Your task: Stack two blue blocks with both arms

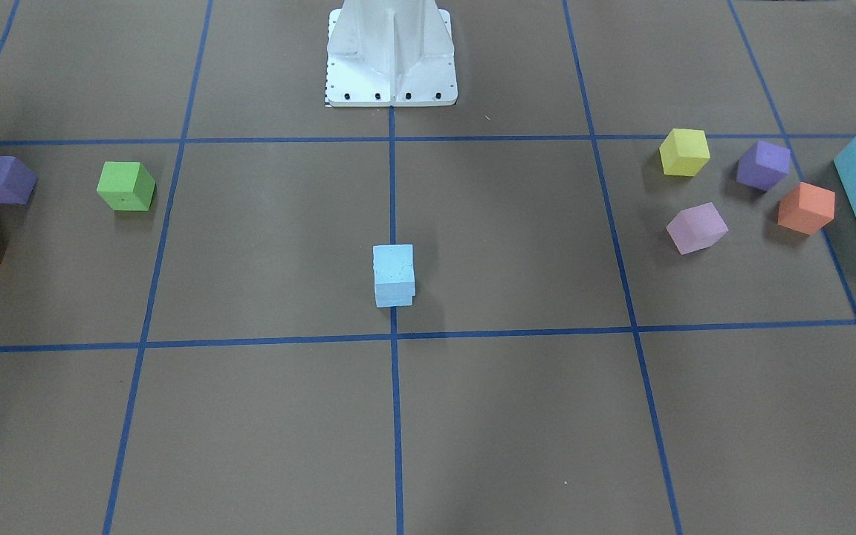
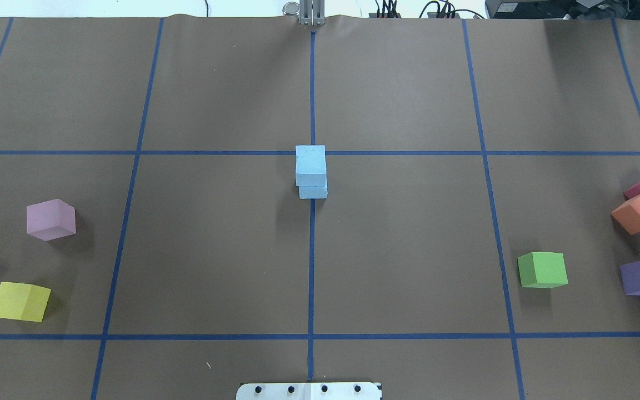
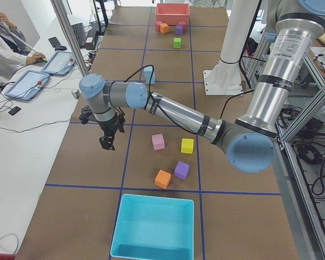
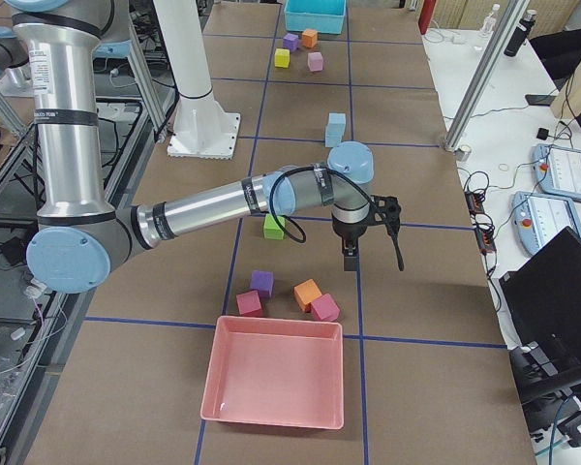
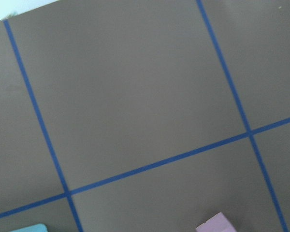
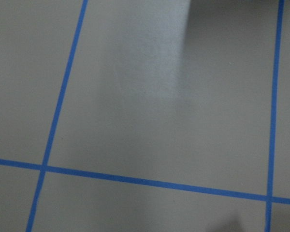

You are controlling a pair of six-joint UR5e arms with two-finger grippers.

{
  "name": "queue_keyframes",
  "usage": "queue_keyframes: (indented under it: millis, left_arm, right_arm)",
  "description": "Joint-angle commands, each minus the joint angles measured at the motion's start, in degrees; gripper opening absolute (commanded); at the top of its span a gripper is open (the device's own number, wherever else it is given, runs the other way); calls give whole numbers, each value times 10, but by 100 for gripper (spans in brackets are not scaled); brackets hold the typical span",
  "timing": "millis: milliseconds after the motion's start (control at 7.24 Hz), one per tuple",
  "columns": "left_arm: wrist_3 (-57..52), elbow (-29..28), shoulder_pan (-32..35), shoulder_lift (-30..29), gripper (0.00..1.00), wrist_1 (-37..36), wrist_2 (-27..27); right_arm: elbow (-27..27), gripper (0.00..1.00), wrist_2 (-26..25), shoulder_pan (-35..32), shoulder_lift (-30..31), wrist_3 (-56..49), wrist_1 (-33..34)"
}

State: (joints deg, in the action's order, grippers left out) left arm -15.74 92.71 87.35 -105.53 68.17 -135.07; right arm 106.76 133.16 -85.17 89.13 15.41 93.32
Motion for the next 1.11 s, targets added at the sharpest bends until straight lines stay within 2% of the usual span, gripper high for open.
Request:
queue_keyframes:
  millis: [0,276,967]
  left_arm:
    - [-34,-20,29,74,100,9,-2]
    - [-34,-23,29,122,99,37,-3]
    - [-33,-28,28,141,99,57,-4]
  right_arm:
    - [13,100,-1,-8,47,-3,8]
    - [13,100,-7,-7,83,-38,1]
    - [12,100,-16,-6,78,-40,1]
